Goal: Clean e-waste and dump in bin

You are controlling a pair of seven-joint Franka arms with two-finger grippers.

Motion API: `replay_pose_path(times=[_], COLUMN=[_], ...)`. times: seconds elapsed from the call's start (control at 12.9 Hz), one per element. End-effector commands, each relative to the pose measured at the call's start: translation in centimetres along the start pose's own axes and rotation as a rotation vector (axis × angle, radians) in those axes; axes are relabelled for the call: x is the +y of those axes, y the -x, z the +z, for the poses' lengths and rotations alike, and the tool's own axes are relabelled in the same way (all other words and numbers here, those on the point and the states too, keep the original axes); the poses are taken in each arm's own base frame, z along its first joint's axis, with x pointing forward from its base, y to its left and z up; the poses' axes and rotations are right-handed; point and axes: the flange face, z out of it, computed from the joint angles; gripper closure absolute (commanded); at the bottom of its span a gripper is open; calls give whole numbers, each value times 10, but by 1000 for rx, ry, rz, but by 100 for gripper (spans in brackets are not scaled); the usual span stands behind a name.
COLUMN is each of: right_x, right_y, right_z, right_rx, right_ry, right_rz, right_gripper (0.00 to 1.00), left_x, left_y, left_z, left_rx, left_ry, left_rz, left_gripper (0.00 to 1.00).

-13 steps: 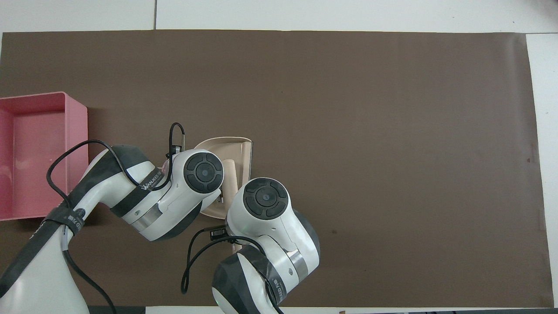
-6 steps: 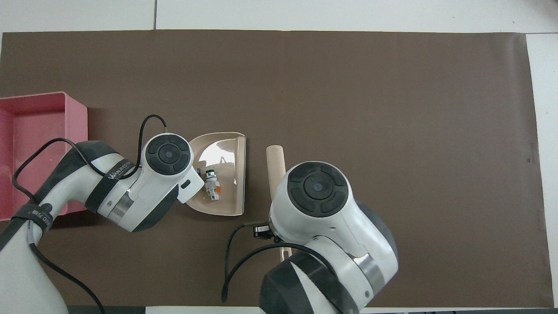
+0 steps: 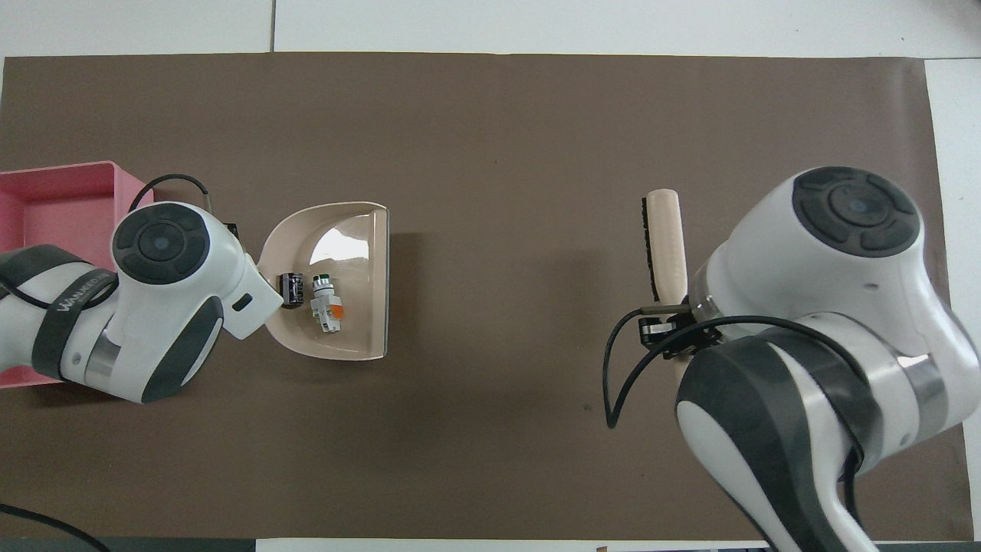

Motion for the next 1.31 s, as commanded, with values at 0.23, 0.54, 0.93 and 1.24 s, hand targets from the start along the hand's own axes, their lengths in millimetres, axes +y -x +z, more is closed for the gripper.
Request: replay_pose_path(times=[0.23,0.54,0.93,1.24], right_x=[161,239,265,273], right_y=[-20,-27,-24,-10], right_z=[42,109,150,169], right_rx=[-47,-7,3,-6], right_ry=[6,-41,-59,-74], right_rz=[-50,-72,-74,-46], right_gripper=[100,100,100,99], left_x=[-13,-12,-21,-21], left_y=[167,256,358,400], left_z=[-39,-47,-22,-5], left_rx=[26,3,-140,-387], left_ry=[-48,-24,1,-28], left_rz=[23,-28,14,89], left_gripper=[100,100,100,100])
